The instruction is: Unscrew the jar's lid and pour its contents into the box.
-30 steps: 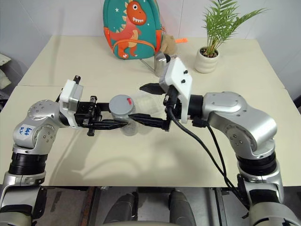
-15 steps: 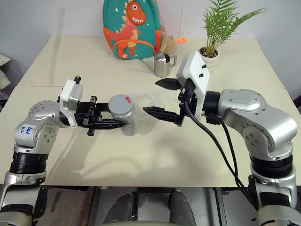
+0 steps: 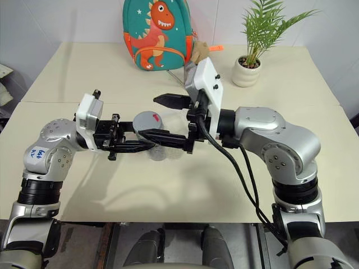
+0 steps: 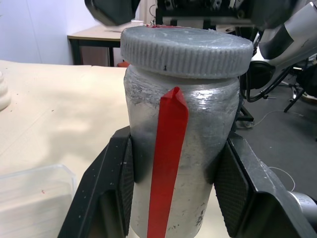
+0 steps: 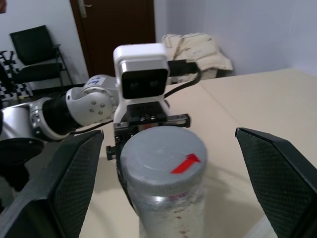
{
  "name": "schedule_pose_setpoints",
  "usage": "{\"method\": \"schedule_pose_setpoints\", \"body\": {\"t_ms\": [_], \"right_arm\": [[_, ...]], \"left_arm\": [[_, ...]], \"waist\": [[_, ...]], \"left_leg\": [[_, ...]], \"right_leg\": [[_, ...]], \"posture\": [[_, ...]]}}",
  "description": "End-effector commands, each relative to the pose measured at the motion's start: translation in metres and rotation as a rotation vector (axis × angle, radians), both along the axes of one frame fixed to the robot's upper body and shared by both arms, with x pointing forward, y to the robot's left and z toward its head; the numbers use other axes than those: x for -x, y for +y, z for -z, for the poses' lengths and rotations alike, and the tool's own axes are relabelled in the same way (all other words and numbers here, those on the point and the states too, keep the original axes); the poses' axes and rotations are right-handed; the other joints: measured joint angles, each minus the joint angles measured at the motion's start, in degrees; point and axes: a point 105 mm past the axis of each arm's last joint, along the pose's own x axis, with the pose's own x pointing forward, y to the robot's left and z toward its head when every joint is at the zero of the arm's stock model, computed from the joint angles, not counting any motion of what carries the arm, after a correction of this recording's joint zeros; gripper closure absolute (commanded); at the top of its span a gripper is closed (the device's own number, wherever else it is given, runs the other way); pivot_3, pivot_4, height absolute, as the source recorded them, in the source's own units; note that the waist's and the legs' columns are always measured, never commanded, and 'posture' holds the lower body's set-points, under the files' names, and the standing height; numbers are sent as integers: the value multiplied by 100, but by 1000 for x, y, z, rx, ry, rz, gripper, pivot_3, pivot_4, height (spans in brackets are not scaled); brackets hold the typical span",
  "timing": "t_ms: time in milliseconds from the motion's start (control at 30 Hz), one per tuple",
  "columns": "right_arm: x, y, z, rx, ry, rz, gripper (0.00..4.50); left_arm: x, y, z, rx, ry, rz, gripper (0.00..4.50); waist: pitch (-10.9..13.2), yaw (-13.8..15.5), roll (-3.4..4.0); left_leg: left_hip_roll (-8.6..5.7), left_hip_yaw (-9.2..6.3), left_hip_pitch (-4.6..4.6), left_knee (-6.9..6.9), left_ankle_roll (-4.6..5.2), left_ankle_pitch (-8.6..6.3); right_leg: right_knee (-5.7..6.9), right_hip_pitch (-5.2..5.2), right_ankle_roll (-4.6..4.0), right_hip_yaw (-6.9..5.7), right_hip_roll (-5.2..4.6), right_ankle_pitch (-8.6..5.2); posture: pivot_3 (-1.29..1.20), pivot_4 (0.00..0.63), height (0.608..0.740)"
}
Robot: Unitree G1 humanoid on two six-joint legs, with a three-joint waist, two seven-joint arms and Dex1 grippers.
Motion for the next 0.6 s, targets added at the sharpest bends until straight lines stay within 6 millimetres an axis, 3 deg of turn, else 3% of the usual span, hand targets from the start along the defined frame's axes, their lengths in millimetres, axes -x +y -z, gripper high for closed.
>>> {"method": "schedule_pose_setpoints", "body": {"t_ms": [33, 367, 600], "right_arm": [[5, 11, -9, -11, -69, -49, 18], [0, 26, -3, 8, -97, -59, 18], [-1, 25, -2, 17, -107, -48, 18]], "left_arm": [[5, -3, -7, 0, -54, 13, 2662], [10, -4, -1, 2, -48, 9, 2662], [12, -4, 1, -4, -47, 14, 2662]], "waist": [[0, -3, 0], [0, 7, 0], [0, 5, 0]], "left_leg": [[0, 0, 1, 0, 0, 0], [0, -1, 0, 0, 0, 0], [1, -1, 1, 0, 0, 0]], "right_leg": [[2, 0, 0, 0, 1, 0], [1, -1, 0, 0, 0, 0], [2, -1, 0, 0, 1, 0]], "posture": [[0, 150, 740], [0, 150, 740], [0, 150, 740]]}}
